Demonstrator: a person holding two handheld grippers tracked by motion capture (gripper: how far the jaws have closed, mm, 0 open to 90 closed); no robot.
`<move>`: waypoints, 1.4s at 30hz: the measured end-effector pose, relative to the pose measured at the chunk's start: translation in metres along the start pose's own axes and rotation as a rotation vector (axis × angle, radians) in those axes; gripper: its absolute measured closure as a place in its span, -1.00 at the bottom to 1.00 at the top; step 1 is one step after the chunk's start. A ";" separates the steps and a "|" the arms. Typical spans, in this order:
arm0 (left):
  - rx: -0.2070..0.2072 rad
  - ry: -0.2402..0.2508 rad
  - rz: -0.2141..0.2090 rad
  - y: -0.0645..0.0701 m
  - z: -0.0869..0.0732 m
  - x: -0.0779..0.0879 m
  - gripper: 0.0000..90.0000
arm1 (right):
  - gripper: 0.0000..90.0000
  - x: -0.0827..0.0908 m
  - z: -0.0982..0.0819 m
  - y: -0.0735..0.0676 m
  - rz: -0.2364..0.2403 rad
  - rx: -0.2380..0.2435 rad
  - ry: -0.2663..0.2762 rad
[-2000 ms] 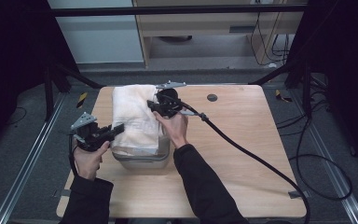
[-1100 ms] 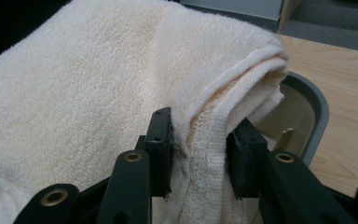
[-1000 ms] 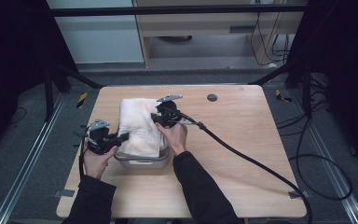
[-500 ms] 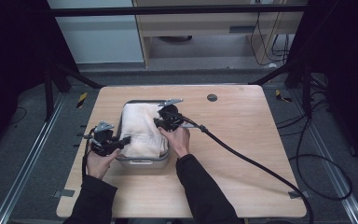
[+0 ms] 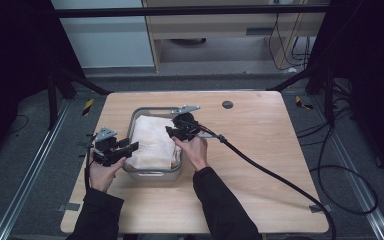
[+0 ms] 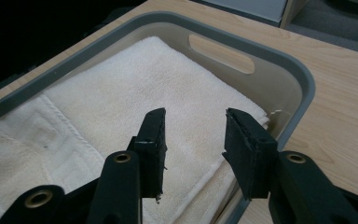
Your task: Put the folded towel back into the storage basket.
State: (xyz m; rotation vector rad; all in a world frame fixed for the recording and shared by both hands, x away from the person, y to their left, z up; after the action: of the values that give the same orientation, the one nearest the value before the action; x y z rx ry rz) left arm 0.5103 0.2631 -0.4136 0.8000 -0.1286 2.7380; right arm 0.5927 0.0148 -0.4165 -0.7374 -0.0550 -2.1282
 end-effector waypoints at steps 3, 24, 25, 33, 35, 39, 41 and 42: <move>-0.002 0.017 -0.003 0.002 0.002 0.004 0.11 | 0.16 0.010 0.001 0.001 0.003 0.002 0.022; -0.028 0.068 0.028 0.005 -0.005 0.024 -0.33 | -0.67 0.122 -0.030 0.031 -0.054 0.007 0.138; -0.029 0.069 0.028 0.005 -0.006 0.025 -0.34 | -0.69 0.128 -0.034 0.034 -0.055 -0.003 0.145; -0.010 0.068 0.031 -0.001 -0.016 0.029 -0.38 | -0.72 0.167 -0.074 0.053 -0.066 -0.043 0.193; -0.005 0.072 0.033 -0.003 -0.020 0.031 -0.39 | -0.72 0.176 -0.085 0.058 -0.072 -0.057 0.200; -0.013 0.071 0.046 -0.006 -0.030 0.036 -0.41 | -0.72 0.192 -0.108 0.066 -0.093 -0.068 0.207; -0.019 0.070 0.043 -0.007 -0.035 0.038 -0.43 | -0.73 0.197 -0.119 0.070 -0.112 -0.061 0.191; -0.021 0.069 0.043 -0.008 -0.038 0.039 -0.43 | -0.73 0.200 -0.125 0.072 -0.119 -0.062 0.183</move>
State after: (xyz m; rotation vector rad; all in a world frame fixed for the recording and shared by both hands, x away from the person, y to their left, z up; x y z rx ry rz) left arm 0.4615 0.2869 -0.4244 0.7047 -0.1610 2.7955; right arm 0.4946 -0.2113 -0.4309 -0.5852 0.0672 -2.3116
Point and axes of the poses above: each handheld gripper's, and its own axes: x roughly backward along the jaws, z roughly out of its top, y roughly to its right, the point moved 1 cm from there along -x, roughly forward along the jaws, and after that the axes turned 13 degrees about z, right-handed, at the moved point
